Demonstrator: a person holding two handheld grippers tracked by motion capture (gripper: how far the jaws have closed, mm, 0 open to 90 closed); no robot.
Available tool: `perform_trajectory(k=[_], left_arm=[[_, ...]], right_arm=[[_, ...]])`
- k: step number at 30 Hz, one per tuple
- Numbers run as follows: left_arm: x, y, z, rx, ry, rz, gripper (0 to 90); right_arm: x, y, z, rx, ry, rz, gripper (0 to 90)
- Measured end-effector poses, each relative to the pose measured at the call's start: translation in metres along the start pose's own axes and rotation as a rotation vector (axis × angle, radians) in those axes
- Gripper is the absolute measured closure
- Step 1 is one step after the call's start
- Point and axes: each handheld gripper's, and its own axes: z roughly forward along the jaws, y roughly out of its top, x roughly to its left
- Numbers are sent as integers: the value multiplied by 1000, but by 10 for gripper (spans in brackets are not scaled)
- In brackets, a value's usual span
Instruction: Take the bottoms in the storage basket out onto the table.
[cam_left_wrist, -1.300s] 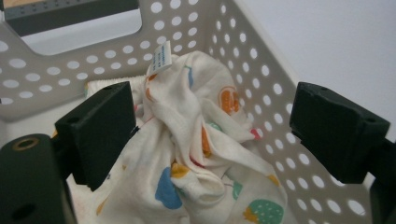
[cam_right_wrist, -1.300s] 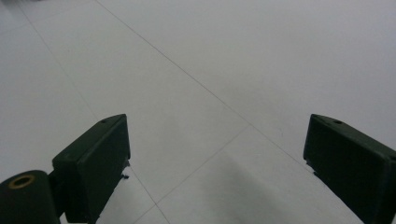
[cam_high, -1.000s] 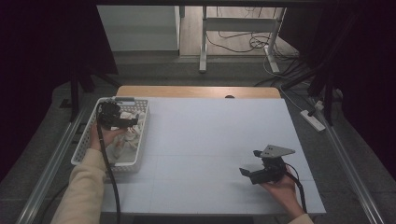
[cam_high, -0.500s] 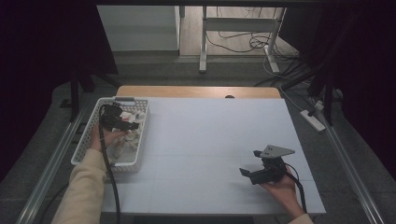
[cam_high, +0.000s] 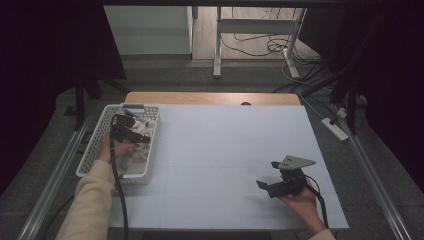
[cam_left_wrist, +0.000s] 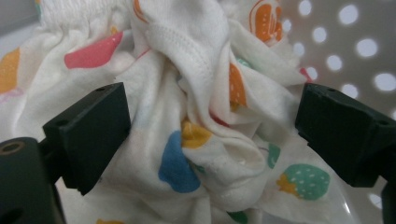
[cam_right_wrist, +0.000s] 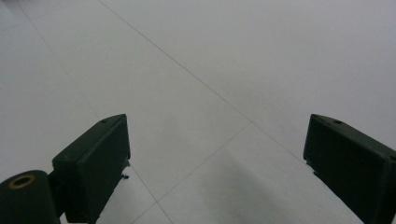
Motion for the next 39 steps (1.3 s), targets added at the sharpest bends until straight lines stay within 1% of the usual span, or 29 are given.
perform_trajectory(k=[3, 4, 6, 7, 8, 11, 14, 15, 16, 19, 20, 21, 23, 24, 25, 26, 27, 28, 29, 30, 33, 36, 39], left_arm=[[1, 0, 2, 13, 0, -4, 95], [1, -1, 4, 30, 6, -5, 95], [2, -1, 5, 39, 0, -7, 95], [2, -1, 7, 47, -13, -11, 93], [2, -1, 10, 70, -18, -8, 90], [2, -1, 11, 84, -12, -10, 85], [3, -2, 16, 115, -16, -21, 88], [3, -2, 16, 115, -16, -21, 81], [3, -3, 16, 114, 0, -18, 87], [3, -3, 16, 112, 3, -20, 97], [2, -3, 16, 112, 21, -18, 110], [1, -3, 16, 108, 39, -15, 131], [1, -4, 15, 102, 45, -20, 174], [2, -4, 15, 95, 47, -29, 174], [3, -5, 14, 89, 49, -37, 198], [5, -6, 12, 78, 57, -49, 261], [5, -6, 12, 78, 57, -49, 290], [6, -7, 10, 68, 58, -54, 328], [6, -7, 10, 63, 59, -55, 381], [6, -7, 9, 60, 56, -53, 430], [5, -6, 9, 59, 47, -46, 536], [4, -6, 8, 60, 27, -36, 643], [4, -6, 8, 61, 18, -29, 711]], right_arm=[[0, 0, 0, 0, 1, -1, 72], [0, 0, 0, 1, 2, 1, 72], [0, 0, 0, 2, 4, 1, 72], [0, 0, 0, 2, 5, -1, 72], [0, 0, 0, 0, 5, -1, 72], [0, 0, 0, -1, 5, 0, 72], [1, 0, -1, -1, 4, -1, 72], [1, 0, -1, 2, 2, -1, 72], [1, 0, -1, 3, 1, -3, 72], [1, 0, -1, 2, -2, -2, 72], [1, 0, -2, 0, -2, -1, 72], [1, 0, -2, 2, -2, -1, 73], [1, 0, -1, 3, -2, -2, 72], [1, 0, -1, 3, -2, -2, 72], [1, 0, -1, 3, -2, -2, 72], [1, 0, -2, 3, -4, -1, 72], [1, 0, -2, 2, -4, -1, 73], [1, 0, -2, 2, -6, 0, 72], [1, 0, -2, 3, -6, 0, 73], [1, 0, -2, 3, -7, 0, 72], [1, 0, -2, 5, -6, -3, 72], [1, 0, -2, 7, -6, -4, 73], [2, 0, -2, 7, -6, -5, 73]])
